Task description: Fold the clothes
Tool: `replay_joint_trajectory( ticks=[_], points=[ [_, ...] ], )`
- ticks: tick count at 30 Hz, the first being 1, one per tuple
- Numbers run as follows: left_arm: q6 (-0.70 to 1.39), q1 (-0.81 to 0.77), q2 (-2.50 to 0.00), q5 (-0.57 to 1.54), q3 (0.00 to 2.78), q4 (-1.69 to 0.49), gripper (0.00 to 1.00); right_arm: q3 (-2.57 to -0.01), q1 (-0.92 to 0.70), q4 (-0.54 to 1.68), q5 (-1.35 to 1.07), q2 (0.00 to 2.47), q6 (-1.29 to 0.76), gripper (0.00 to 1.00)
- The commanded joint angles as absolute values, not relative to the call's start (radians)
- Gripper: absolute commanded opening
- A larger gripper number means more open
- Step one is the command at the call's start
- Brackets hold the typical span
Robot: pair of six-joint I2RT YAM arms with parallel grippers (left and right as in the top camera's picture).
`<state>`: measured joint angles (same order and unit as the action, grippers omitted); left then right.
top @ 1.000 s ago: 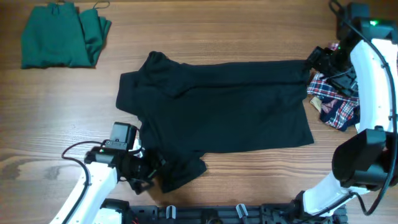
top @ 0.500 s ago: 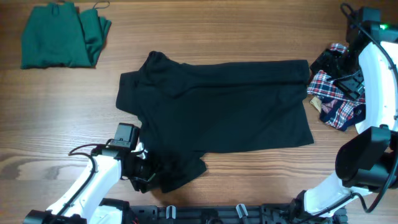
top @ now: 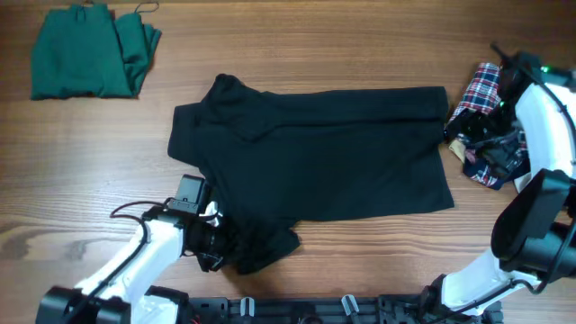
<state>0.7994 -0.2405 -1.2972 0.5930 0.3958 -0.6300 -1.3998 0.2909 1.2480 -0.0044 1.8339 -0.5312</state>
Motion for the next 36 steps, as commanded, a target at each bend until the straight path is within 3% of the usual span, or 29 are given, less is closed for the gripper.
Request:
replay_joint_trajectory(
  ticks=[1, 8, 14, 21, 27, 36],
  points=[
    [0.801, -0.245, -1.344, 0.594, 0.383, -0.612, 0.04, -1.291, 0.290, 1.181, -0.065, 1.732, -0.584, 1.00],
    [0.801, -0.245, -1.354, 0.594, 0.383, -0.585, 0.04, -1.141, 0.289, 1.101, -0.065, 1.540, -0.628, 1.00],
    [0.801, -0.245, -1.354, 0.594, 0.383, -0.579, 0.04, -0.922, 0.289, 0.950, -0.150, 1.520, -0.638, 1.00],
    [0.801, -0.245, -1.354, 0.594, 0.383, -0.579, 0.04, -0.879, 0.289, 0.964, -0.020, 1.520, -0.739, 1.00],
    [0.801, -0.245, -1.354, 0.594, 0.383, -0.579, 0.04, -0.845, 0.289, 0.952, -0.015, 1.520, -0.735, 1.00],
    [0.801, -0.245, -1.354, 0.593, 0.384, -0.579, 0.04, -0.712, 0.289, 0.711, -0.193, 1.520, -0.626, 1.00]
  ],
)
